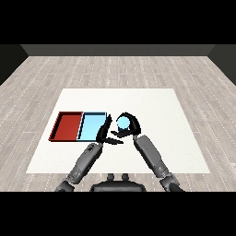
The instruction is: Pick the blue can and put it in the blue box
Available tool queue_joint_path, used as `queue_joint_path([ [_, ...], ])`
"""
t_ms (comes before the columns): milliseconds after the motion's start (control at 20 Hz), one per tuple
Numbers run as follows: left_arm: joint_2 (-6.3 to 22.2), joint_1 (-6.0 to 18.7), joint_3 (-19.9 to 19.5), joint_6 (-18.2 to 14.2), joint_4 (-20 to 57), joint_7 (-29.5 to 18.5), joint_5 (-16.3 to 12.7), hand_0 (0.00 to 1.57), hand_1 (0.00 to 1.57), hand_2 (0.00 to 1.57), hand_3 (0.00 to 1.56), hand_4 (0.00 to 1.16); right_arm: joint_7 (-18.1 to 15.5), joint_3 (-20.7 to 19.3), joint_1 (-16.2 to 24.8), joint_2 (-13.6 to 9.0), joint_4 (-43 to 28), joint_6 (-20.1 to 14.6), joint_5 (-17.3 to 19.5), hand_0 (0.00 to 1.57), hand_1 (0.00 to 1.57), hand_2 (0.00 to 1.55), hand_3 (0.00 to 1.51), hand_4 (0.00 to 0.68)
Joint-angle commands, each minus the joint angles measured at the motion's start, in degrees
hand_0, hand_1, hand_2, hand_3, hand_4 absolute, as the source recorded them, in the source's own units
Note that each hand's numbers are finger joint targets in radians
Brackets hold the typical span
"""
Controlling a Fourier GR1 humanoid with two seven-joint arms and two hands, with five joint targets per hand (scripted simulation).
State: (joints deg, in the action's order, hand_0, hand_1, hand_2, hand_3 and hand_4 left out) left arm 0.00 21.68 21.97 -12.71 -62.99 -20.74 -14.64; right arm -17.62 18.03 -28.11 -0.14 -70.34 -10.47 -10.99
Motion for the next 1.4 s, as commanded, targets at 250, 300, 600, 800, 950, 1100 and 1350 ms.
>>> queue_joint_path([
  [250, 0.00, 3.57, 4.39, -1.48, 9.08, -7.95, -7.51, 0.00, 0.00, 0.00, 0.00, 0.00, -2.63, 3.64, -1.94, 0.14, 3.38, -1.81, -1.14, 1.39, 1.39, 1.43, 1.39, 0.651],
  [300, 0.00, 3.13, 7.05, -4.59, 3.80, -2.53, -5.04, 0.00, 0.00, 0.00, 0.00, 0.00, -0.70, 6.10, 0.31, 0.14, -1.54, -3.34, 0.29, 1.41, 1.41, 1.43, 1.39, 0.646],
  [600, 0.00, 3.89, 6.40, -2.49, 6.66, -4.53, -5.37, 0.00, 0.00, 0.00, 0.00, 0.00, 2.53, 11.24, -1.78, 0.14, -3.88, -8.07, -3.01, 1.43, 1.43, 1.43, 1.39, 0.616],
  [800, 0.00, 4.39, 8.38, -2.79, 6.16, -6.68, -8.51, 0.00, 0.00, 0.00, 0.00, 0.00, 1.04, 8.09, -8.27, 0.14, 3.65, -6.21, -3.43, 1.40, 1.40, 1.44, 1.39, 0.612],
  [950, 0.01, 5.59, 5.81, -3.46, 7.23, -5.78, -4.47, 0.00, 0.00, 0.00, 0.00, 0.17, 1.56, 14.00, -2.58, 0.14, -1.84, -8.91, -2.47, 1.32, 1.32, 1.43, 1.40, 0.617],
  [1100, 0.05, 3.47, 12.30, -14.86, 6.72, -4.56, 2.13, 0.13, 0.13, 0.45, 0.00, 0.60, -2.07, 14.79, -4.42, 0.13, 1.75, -7.73, -4.84, 1.40, 1.40, 1.44, 1.39, 0.609],
  [1350, 0.12, 9.27, 12.33, -17.46, 6.15, 3.07, 7.94, 0.39, 0.39, 0.57, 0.09, 0.13, -2.89, 17.33, -5.14, 0.11, 1.94, -9.79, -7.41, 1.48, 1.48, 1.47, 1.40, 0.599],
])
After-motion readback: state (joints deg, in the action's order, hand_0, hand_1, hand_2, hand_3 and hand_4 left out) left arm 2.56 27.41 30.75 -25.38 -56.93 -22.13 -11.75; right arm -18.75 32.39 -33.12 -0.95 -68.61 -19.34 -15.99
